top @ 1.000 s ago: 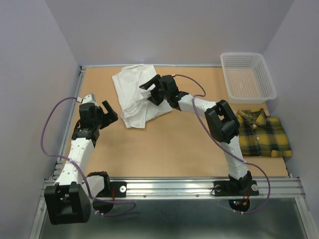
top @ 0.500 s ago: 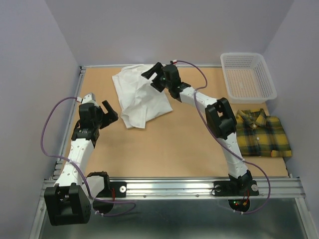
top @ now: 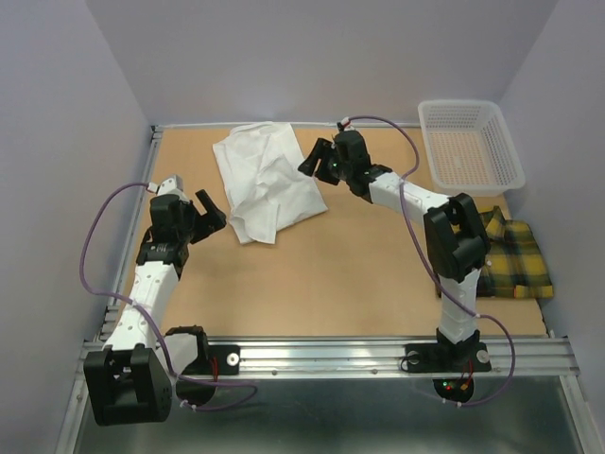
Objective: Fold and stack the long sleeve shirts
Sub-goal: Fold the shirt
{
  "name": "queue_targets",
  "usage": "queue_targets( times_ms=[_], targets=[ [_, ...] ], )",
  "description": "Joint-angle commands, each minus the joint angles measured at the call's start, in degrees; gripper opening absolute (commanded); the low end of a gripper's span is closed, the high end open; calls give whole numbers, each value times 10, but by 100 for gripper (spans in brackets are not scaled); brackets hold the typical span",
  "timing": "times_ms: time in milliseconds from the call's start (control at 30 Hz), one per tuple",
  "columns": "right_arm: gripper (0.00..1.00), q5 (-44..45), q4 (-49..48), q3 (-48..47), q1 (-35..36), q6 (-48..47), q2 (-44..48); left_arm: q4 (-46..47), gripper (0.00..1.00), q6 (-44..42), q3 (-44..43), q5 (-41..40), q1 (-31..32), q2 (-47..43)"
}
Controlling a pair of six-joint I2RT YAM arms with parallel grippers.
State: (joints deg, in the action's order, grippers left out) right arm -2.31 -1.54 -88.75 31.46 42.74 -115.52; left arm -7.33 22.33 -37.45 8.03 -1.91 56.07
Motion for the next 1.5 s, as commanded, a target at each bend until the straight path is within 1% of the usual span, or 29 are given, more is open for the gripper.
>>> queue_targets(
  times_ms=[0,33,100,200,367,500,567,600,633,667,700,733,800,833,900,933,967,1067,1100,1233,1400,1467],
  targets=[
    [63,-39,14,36,-39,-81,17,25,99,-9,1,22,4,15],
    [63,-42,33,43,-45,-90,19,25,99,-9,-2,29,6,19],
    [63,-46,39,45,-48,-108,17,25,99,-15,-8,34,9,28],
    [63,-76,45,45,-52,-111,5,28,99,-21,-22,30,17,37],
    [63,-93,47,46,-52,-104,-22,43,99,-41,-44,-4,79,80],
    [63,-103,46,38,-51,-109,-44,48,99,-50,-78,-37,113,146],
    [59,-111,47,32,-51,-113,-58,47,99,-54,-101,-61,119,170],
    [56,-112,47,31,-51,-115,-66,44,99,-55,-110,-71,122,190],
    [52,-116,47,32,-51,-117,-69,42,99,-55,-118,-76,122,198],
    [51,-118,47,34,-51,-119,-72,39,99,-55,-133,-76,123,204],
    [46,-118,47,38,-51,-125,-73,34,99,-55,-140,-76,123,214],
    [44,-121,46,46,-51,-128,-73,34,99,-55,-149,-92,124,216],
    [38,-123,47,58,-51,-146,-70,32,99,-60,-155,-95,124,221],
    [26,-124,48,67,-52,-152,-69,31,99,-60,-157,-96,124,221],
    [14,-126,51,92,-51,-177,-55,27,99,-60,-164,-94,124,225],
    [5,-130,53,101,-52,-187,-49,24,99,-60,-167,-89,125,224],
    [1,-133,56,109,-52,-199,-44,23,99,-59,-169,-87,125,223],
    [1,-139,83,144,-59,-233,-18,12,99,-55,-173,-80,126,215],
    [1,-140,91,160,-63,-244,-2,8,99,-53,-173,-63,126,208],
    [1,-126,118,213,-104,-249,48,-6,99,-46,-171,-49,127,184],
    [1,-89,164,230,-160,-264,79,-21,99,-68,-171,0,139,164],
    [1,-89,170,226,-182,-262,89,-19,99,-82,-166,22,159,161]
  ],
)
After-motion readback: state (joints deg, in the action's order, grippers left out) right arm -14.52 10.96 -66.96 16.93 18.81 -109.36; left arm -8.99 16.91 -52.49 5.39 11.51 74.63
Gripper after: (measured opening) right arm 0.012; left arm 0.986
